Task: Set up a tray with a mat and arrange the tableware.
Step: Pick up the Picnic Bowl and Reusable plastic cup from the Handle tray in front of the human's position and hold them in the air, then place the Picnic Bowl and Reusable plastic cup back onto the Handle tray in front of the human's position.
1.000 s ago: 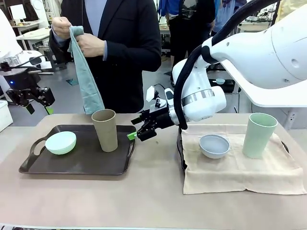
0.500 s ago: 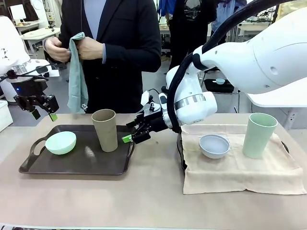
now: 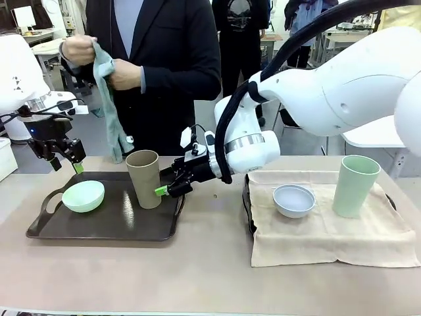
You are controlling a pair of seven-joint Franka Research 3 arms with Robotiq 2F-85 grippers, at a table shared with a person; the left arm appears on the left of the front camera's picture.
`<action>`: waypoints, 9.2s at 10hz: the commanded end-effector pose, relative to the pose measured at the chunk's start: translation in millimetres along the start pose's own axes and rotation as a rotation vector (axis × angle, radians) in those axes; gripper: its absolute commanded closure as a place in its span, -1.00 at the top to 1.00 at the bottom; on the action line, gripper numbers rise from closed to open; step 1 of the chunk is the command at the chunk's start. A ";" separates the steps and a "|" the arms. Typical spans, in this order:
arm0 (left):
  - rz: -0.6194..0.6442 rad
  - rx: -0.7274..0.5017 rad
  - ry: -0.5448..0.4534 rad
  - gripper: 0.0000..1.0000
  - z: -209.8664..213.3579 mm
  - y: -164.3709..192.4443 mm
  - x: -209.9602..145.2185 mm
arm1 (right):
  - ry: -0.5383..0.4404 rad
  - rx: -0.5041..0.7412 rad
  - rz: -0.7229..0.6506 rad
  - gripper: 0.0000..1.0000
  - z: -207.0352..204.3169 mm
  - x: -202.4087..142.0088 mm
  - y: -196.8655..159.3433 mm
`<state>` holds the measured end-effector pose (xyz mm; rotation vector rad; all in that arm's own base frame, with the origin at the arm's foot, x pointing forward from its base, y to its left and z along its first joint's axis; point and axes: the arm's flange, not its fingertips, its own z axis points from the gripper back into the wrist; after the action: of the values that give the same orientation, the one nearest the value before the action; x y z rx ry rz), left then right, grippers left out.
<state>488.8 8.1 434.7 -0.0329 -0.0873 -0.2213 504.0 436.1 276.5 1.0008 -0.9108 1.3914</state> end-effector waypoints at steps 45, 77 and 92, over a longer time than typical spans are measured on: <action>-0.047 0.022 -0.061 -1.00 110.2 10.8 -16.6 | -0.052 0.026 0.265 -0.55 5.4 199.2 88.1; -0.047 0.022 -0.061 -1.00 110.2 10.8 -16.6 | -0.052 0.026 0.265 -0.55 5.4 199.2 88.1; -0.057 -0.129 0.089 -0.91 -37.3 25.9 -10.5 | -0.076 0.102 0.097 0.64 -38.8 45.1 30.4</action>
<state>483.2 34.6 396.5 -0.1317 0.0263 -0.2529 460.7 478.7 299.1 1.0668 -0.9470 1.5486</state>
